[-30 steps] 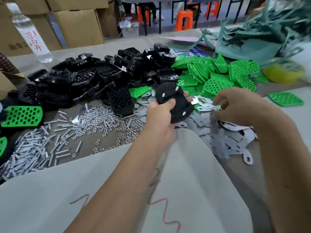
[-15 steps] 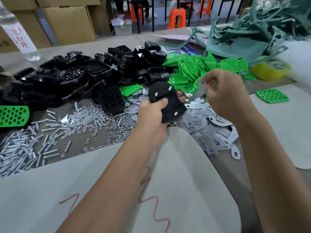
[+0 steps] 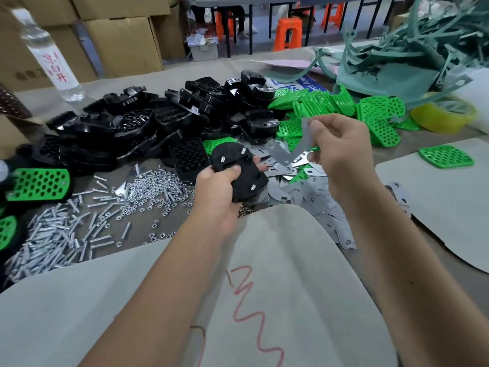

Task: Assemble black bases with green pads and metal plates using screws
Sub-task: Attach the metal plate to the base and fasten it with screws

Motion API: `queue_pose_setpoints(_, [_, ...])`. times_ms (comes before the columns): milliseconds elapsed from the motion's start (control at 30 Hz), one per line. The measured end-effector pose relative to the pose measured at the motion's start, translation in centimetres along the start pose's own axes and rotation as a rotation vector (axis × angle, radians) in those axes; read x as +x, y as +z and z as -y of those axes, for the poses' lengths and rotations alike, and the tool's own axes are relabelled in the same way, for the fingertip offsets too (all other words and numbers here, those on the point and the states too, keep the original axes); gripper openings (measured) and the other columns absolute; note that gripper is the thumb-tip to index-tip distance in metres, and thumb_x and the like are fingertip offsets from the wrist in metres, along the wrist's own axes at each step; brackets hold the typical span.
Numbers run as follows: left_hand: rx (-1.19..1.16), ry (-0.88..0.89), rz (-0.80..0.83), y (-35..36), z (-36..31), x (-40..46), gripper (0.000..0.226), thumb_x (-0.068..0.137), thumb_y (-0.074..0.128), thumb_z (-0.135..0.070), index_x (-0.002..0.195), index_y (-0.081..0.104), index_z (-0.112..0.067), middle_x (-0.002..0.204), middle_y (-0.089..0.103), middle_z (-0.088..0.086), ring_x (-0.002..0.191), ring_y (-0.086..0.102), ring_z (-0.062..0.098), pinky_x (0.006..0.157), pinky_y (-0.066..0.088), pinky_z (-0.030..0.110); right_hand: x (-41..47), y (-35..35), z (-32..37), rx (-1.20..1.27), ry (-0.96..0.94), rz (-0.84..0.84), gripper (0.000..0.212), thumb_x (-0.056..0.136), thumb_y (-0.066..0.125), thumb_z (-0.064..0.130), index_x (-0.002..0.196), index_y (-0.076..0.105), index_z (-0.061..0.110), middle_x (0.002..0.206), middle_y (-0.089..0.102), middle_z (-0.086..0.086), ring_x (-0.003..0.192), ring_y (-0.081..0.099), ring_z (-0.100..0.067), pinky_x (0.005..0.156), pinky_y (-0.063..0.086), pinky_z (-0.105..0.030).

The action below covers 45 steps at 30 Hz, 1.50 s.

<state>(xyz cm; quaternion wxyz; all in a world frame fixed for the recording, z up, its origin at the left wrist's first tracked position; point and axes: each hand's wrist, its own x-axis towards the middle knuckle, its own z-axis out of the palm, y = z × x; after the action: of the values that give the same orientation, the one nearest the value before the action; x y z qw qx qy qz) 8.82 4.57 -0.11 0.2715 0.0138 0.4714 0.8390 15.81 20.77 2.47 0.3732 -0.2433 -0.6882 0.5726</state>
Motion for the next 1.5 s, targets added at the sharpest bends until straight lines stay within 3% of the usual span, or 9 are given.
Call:
queue_pose_setpoints(233, [0.085,0.068,-0.044,-4.0,-2.4,-0.6,0.028,0.104,0.045,0.006,0.125,0.063,0.001,0.107,0.077,0.024,0.099,0.077,0.038,0.069,0.064,0.042,-0.9,6.5,1.6,0.307,-0.037,0.001,0.022,0.106,0.055,0.012,0.090,0.064,0.024,0.071,0.043,-0.014,0.055,0.025,-0.017,0.050,0.021,-0.029])
queue_pose_setpoints(333, [0.062,0.093,-0.092,-6.0,-3.6,-1.1,0.031,0.103,0.046,0.006,0.129,0.062,0.001,0.117,0.073,0.027,0.103,0.075,0.039,0.072,0.063,0.043,-2.3,9.9,1.8,0.448,0.012,0.106,0.021,0.106,0.055,0.010,0.091,0.066,0.020,0.066,0.052,0.000,0.058,0.044,-0.011,0.053,0.038,-0.026])
queue_pose_setpoints(500, [0.036,0.163,-0.145,-8.4,-4.7,-1.5,0.025,0.104,0.048,0.002,0.120,0.067,-0.004,0.108,0.078,0.018,0.097,0.078,0.030,0.074,0.065,0.044,-5.0,12.6,0.2,0.800,0.290,0.329,0.019,0.104,0.061,0.014,0.097,0.073,0.002,0.085,0.071,-0.011,0.077,0.069,-0.017,0.074,0.058,-0.025])
queue_pose_setpoints(600, [0.028,0.207,-0.210,-9.0,-4.8,-1.2,0.029,0.105,0.049,0.001,0.129,0.064,0.002,0.111,0.078,0.018,0.099,0.078,0.031,0.080,0.065,0.047,-6.1,13.0,-1.0,0.725,0.324,0.365,0.008,0.098,0.067,0.005,0.091,0.070,0.002,0.076,0.070,-0.007,0.071,0.067,-0.017,0.068,0.057,-0.021])
queue_pose_setpoints(733, [0.026,0.199,-0.266,-9.4,-5.1,-0.9,0.027,0.105,0.051,-0.001,0.127,0.066,0.000,0.097,0.081,0.010,0.083,0.079,0.024,0.067,0.064,0.036,-7.1,13.1,-1.4,0.544,0.192,0.437,0.026,0.088,0.076,-0.004,0.108,0.063,0.008,0.069,0.070,-0.008,0.061,0.065,-0.018,0.059,0.053,-0.023])
queue_pose_setpoints(867, [0.046,0.188,-0.302,-9.5,-5.4,-0.9,0.021,0.104,0.054,-0.001,0.118,0.069,-0.004,0.092,0.080,0.009,0.077,0.077,0.024,0.060,0.062,0.034,-7.6,13.1,-1.5,0.361,0.114,0.517,0.018,0.087,0.078,-0.002,0.101,0.075,0.010,0.067,0.071,-0.010,0.055,0.061,-0.016,0.050,0.048,-0.024])
queue_pose_setpoints(1000, [0.076,0.189,-0.290,-9.6,-5.4,-0.9,0.027,0.105,0.052,-0.002,0.128,0.066,0.000,0.120,0.075,0.018,0.109,0.073,0.038,0.087,0.061,0.047,-7.8,13.2,-1.7,0.295,0.132,0.557,0.015,0.088,0.078,-0.003,0.097,0.076,0.008,0.067,0.070,-0.014,0.051,0.058,-0.016,0.047,0.045,-0.023])
queue_pose_setpoints(1200, [0.062,0.195,-0.284,-9.5,-5.2,-0.8,0.029,0.104,0.051,0.002,0.130,0.063,0.004,0.125,0.072,0.023,0.117,0.070,0.041,0.103,0.054,0.060,-8.0,13.3,-1.9,0.238,0.198,0.516,0.014,0.087,0.079,0.001,0.079,0.069,0.006,0.068,0.072,-0.012,0.048,0.057,-0.015,0.042,0.043,-0.023])
queue_pose_setpoints(1500, [0.019,0.215,-0.225,-9.5,-5.3,-1.2,0.029,0.106,0.044,0.003,0.125,0.065,0.004,0.116,0.077,0.017,0.108,0.075,0.030,0.079,0.065,0.038,-8.0,13.6,-1.9,0.166,0.190,0.524,0.025,0.097,0.071,0.014,0.076,0.067,0.001,0.065,0.072,-0.011,0.046,0.056,-0.015,0.040,0.041,-0.022])
